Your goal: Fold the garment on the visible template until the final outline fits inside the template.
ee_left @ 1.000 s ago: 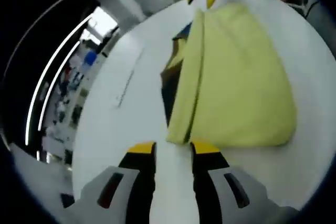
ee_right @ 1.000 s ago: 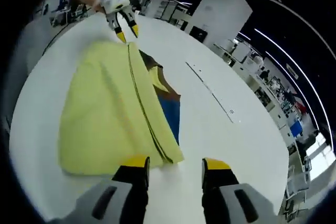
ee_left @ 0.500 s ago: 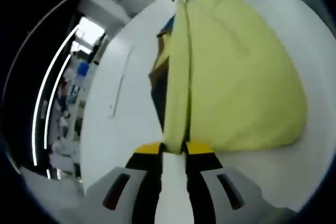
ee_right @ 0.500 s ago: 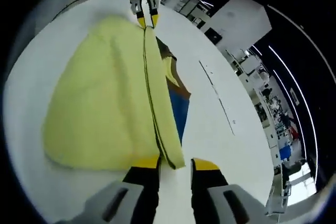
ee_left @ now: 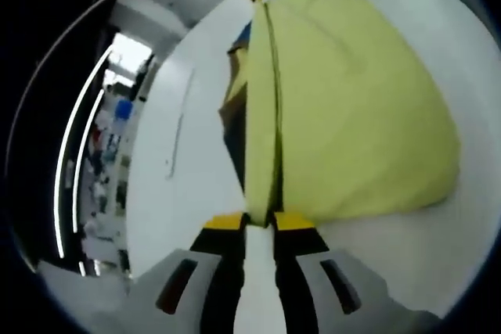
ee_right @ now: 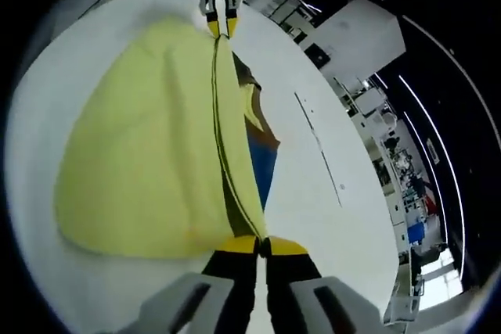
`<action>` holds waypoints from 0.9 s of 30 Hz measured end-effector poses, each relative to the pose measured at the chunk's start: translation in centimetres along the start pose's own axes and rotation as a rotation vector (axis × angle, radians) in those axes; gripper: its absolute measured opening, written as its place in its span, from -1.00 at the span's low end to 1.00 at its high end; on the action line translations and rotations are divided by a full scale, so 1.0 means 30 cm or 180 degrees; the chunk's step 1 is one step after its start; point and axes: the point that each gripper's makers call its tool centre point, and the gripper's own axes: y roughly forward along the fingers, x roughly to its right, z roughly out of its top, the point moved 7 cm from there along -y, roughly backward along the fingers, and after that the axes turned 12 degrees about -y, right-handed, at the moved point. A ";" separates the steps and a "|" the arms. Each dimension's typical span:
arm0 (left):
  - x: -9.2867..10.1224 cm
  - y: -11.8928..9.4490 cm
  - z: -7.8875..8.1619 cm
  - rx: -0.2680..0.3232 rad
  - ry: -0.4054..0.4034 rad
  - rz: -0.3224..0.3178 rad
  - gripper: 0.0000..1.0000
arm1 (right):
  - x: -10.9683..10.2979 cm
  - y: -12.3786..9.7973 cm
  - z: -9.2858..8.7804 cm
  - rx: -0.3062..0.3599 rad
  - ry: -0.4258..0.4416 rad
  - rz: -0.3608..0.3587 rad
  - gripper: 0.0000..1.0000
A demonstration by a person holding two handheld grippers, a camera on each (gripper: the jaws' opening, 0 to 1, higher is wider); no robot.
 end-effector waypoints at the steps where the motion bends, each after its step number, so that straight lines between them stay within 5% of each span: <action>1: -0.004 -0.004 0.002 0.0020 -0.0024 0.0007 -0.98 | 0.002 -0.001 0.001 0.0007 0.0001 -0.0005 -1.00; 7: -0.041 0.000 0.001 0.0047 -0.0418 0.0045 -0.99 | 0.027 0.000 0.001 0.0056 0.0355 -0.0077 -1.00; 11: -0.052 0.009 0.013 -0.0038 -0.0918 -0.0020 -0.99 | 0.043 0.021 -0.015 0.0082 0.0836 -0.0080 -1.00; 14: -0.069 0.032 0.009 -0.0048 -0.1622 -0.0063 -1.00 | 0.052 0.045 -0.034 0.0082 0.1506 -0.0069 -1.00; 19: -0.102 0.041 -0.001 0.0058 -0.2611 -0.0093 -1.00 | 0.049 0.067 -0.048 0.0045 0.1858 -0.0032 -1.00; 24: -0.096 0.050 -0.017 0.0066 -0.3060 -0.0128 -1.00 | 0.058 0.091 -0.044 0.0069 0.2363 -0.0042 -1.00; 27: -0.095 0.059 -0.022 0.0097 -0.3348 -0.0136 -0.99 | 0.064 0.093 -0.047 0.0060 0.2421 -0.0075 -1.00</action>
